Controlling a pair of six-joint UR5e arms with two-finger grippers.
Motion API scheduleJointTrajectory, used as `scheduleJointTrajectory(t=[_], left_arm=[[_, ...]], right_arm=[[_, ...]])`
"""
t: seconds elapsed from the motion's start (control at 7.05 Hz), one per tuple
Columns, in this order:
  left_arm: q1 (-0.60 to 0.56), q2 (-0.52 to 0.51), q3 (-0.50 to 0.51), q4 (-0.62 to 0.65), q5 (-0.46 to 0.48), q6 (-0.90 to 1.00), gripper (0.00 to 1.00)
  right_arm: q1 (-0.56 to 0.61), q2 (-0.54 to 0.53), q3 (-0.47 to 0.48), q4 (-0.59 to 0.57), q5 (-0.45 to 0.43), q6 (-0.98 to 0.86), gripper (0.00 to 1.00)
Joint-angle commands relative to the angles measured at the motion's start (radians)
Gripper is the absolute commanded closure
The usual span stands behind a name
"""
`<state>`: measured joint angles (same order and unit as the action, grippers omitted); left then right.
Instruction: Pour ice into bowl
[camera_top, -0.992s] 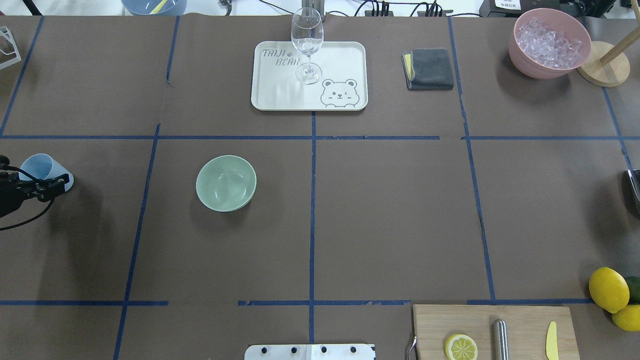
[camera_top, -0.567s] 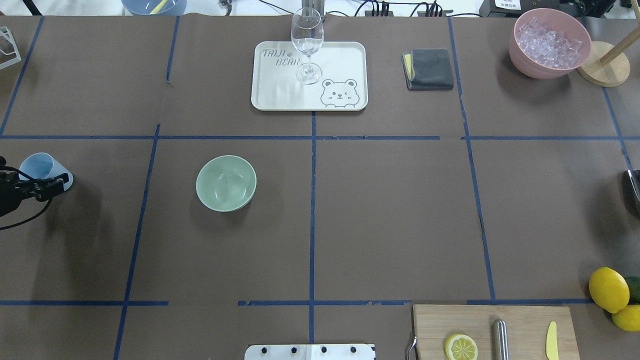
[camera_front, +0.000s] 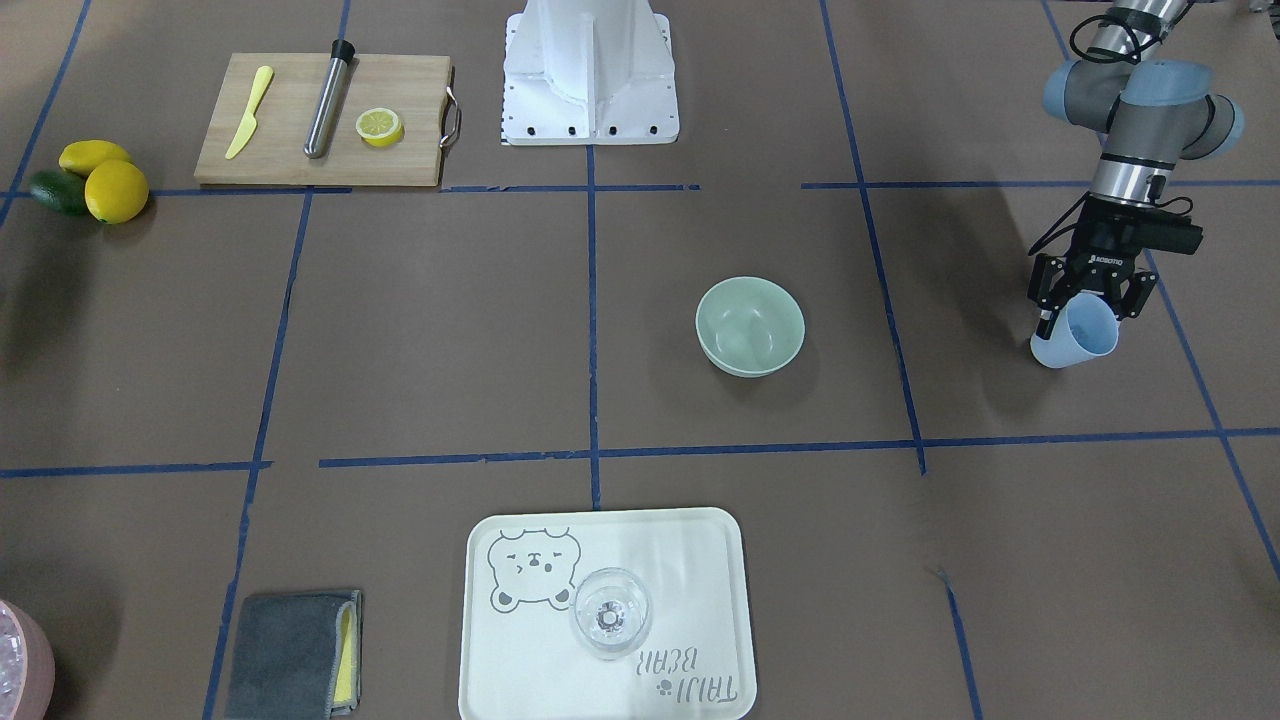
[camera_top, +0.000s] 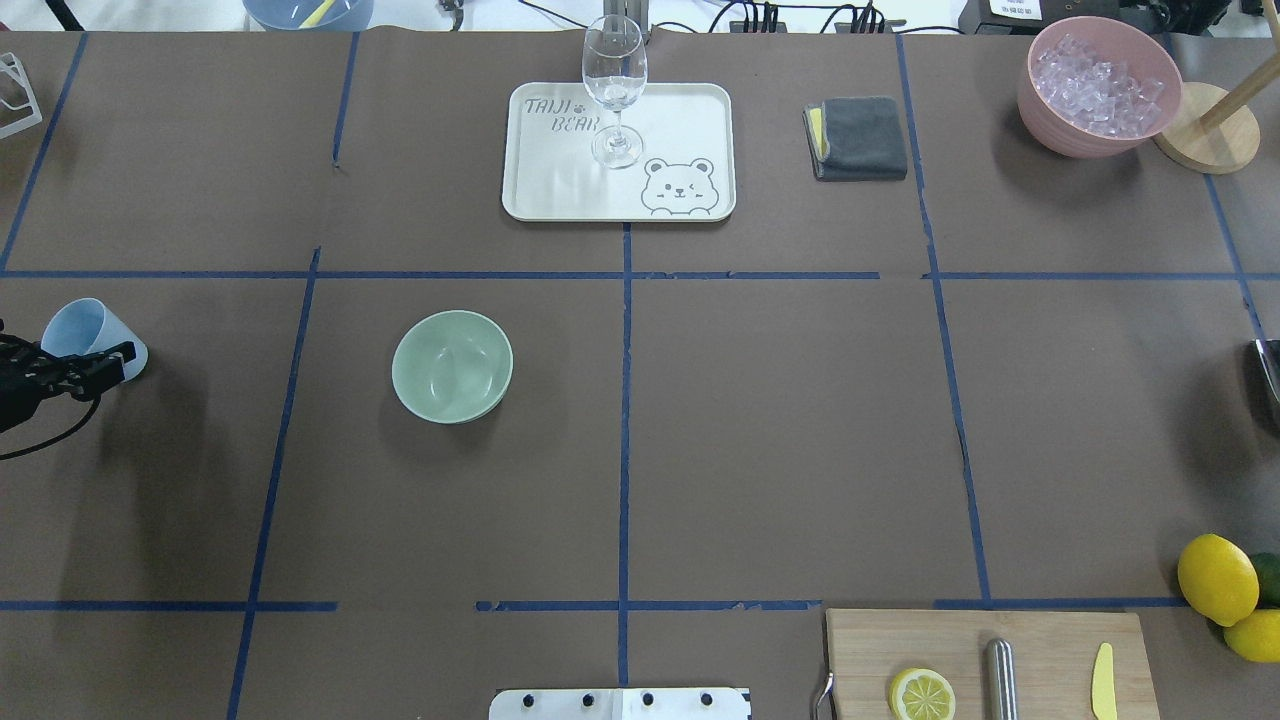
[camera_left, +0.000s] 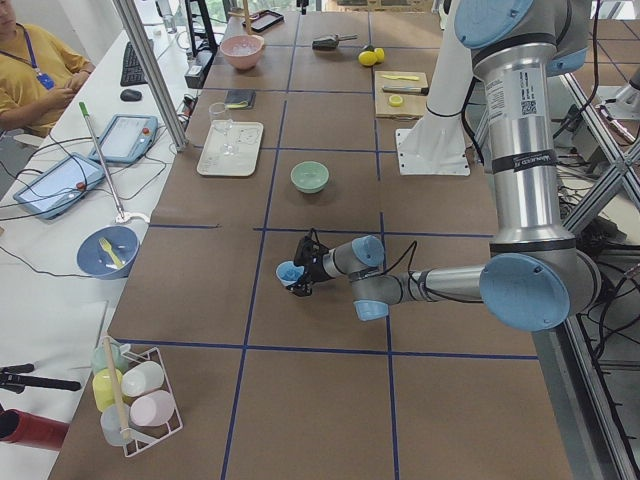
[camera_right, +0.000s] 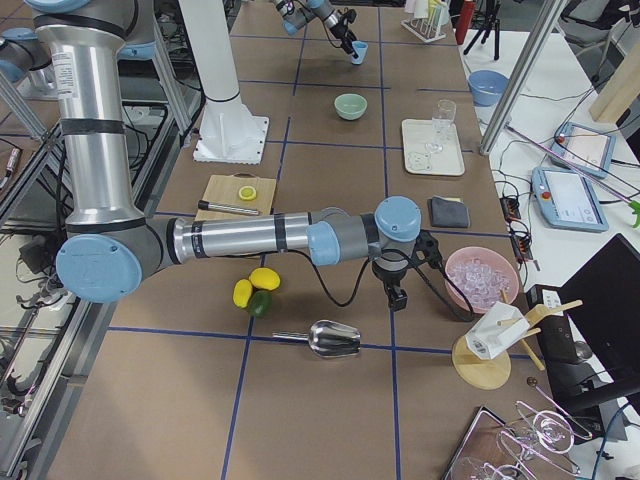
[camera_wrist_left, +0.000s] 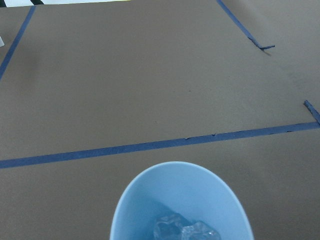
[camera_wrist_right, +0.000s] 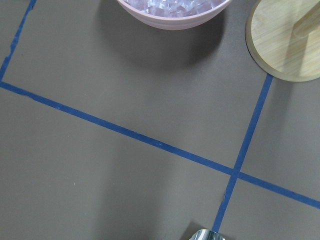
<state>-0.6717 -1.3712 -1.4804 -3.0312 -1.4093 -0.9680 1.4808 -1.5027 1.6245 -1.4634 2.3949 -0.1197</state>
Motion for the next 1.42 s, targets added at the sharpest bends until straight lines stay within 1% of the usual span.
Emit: scheduleJointTrajectory(t=[0.0, 0.43, 0.57, 0.71, 1.13, 1.28], left_arm=[[-0.003, 0.011, -0.052, -0.011, -0.008, 0.082, 1.0], [-0.061, -0.008, -0.142, 0.005, -0.005, 0.529, 1.0], [-0.068, -0.038, -0.15, 0.006, -0.005, 0.696, 1.0], [-0.078, -0.089, -0.15, 0.015, -0.002, 0.797, 1.0], [-0.081, -0.265, -0.204, 0.245, 0.009, 0.804, 1.0], [-0.065, -0.282, -0.196, 0.253, 0.133, 0.813, 1.0]], right_arm=[[0.004, 0.001, 0.0, 0.0, 0.0, 0.0, 0.0], [0.004, -0.007, 0.0, 0.0, -0.005, 0.0, 0.0], [0.004, -0.011, 0.0, 0.0, -0.005, 0.0, 0.0], [0.006, -0.017, 0.002, 0.0, -0.005, 0.0, 0.0], [0.009, -0.03, 0.003, 0.002, -0.006, -0.002, 0.0], [0.012, -0.039, 0.005, 0.003, -0.006, -0.003, 0.0]])
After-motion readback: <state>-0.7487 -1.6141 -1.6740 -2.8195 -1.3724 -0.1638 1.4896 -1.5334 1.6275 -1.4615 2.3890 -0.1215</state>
